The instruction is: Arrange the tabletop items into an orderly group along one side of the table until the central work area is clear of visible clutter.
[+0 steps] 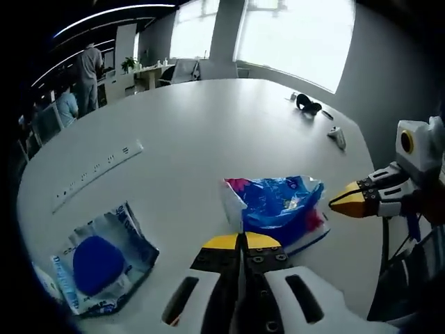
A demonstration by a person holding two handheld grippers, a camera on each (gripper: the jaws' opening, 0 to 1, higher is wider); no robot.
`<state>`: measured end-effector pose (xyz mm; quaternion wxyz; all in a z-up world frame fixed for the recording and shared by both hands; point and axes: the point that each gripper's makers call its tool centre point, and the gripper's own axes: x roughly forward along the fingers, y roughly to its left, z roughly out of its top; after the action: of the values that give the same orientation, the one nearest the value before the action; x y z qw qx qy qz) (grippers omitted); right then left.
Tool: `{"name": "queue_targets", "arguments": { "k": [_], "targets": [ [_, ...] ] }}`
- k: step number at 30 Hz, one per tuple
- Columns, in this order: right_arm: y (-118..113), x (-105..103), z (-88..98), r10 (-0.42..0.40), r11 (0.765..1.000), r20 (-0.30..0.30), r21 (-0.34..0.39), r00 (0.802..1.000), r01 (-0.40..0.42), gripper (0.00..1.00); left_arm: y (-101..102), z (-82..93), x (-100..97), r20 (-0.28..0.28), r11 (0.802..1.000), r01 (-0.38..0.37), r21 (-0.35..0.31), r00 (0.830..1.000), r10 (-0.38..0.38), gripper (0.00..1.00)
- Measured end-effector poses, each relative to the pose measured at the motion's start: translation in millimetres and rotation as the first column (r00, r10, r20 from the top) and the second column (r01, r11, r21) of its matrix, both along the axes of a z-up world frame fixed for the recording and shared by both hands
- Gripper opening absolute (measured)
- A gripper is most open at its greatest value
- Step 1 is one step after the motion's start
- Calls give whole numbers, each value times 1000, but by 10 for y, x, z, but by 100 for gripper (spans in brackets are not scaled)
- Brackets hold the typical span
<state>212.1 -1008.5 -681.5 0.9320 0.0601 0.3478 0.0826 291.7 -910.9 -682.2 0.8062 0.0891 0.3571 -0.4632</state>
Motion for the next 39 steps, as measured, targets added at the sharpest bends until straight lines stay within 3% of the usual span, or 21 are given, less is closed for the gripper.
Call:
{"name": "queue_targets", "arguments": {
  "k": [22,39],
  "targets": [
    [7,565,6,103,993,21,-54,994,-102,0,155,-16,273,13,992,-128,-22,992,128,0],
    [24,837,-81,138,987,12,-81,990,-137,0,217,-108,453,-11,980,-197,-25,980,197,0]
  ]
}}
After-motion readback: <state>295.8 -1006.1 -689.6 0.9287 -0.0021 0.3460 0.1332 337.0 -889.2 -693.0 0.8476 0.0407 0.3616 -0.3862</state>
